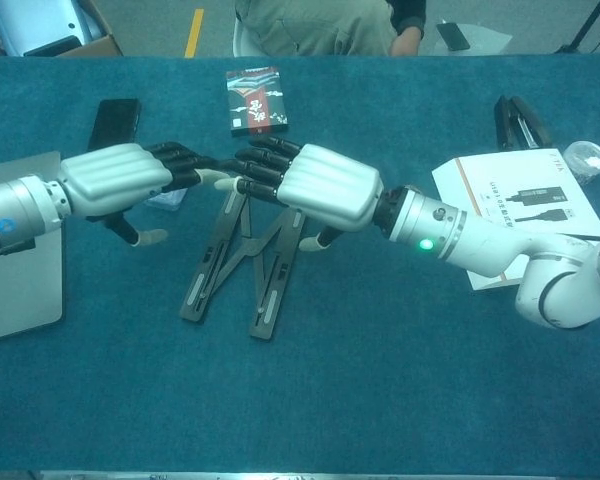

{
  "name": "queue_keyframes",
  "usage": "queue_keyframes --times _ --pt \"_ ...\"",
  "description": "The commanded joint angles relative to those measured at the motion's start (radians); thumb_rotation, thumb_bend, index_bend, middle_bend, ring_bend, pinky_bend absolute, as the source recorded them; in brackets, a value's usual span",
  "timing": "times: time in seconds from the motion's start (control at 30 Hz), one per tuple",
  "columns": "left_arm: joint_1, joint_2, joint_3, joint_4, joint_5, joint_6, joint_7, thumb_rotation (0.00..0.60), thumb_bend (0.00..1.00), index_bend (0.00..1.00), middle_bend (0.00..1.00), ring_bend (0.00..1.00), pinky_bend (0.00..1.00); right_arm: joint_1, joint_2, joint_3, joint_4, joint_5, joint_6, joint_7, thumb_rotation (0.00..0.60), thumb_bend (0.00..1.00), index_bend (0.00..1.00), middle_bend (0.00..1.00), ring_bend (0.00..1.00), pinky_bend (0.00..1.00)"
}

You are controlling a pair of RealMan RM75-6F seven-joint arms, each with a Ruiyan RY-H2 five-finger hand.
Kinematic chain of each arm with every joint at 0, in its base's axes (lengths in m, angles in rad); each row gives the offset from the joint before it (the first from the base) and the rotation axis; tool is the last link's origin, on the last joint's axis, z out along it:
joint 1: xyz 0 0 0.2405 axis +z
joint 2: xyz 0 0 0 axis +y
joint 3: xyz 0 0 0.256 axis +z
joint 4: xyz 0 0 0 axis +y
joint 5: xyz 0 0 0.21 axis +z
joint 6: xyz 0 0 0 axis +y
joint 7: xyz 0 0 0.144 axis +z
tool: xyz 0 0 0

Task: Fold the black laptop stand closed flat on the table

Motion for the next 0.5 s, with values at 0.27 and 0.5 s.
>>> queue_keyframes --times 0.27,0.5 --pt "0.067 0.120 -0.042 -0.150 -0.064 0.084 0.113 0.600 0.34 0.00 0.00 0.00 0.00 0.125 0.276 0.059 -0.421 0.091 -0.280 0.098 0.600 0.00 0.00 0.00 0.00 0.00" --pt "0.110 0.158 -0.062 -0.198 -0.088 0.135 0.138 0.600 0.34 0.00 0.00 0.00 0.00 0.217 0.347 0.076 -0.516 0.112 -0.444 0.207 0.600 0.00 0.00 0.00 0.00 0.00"
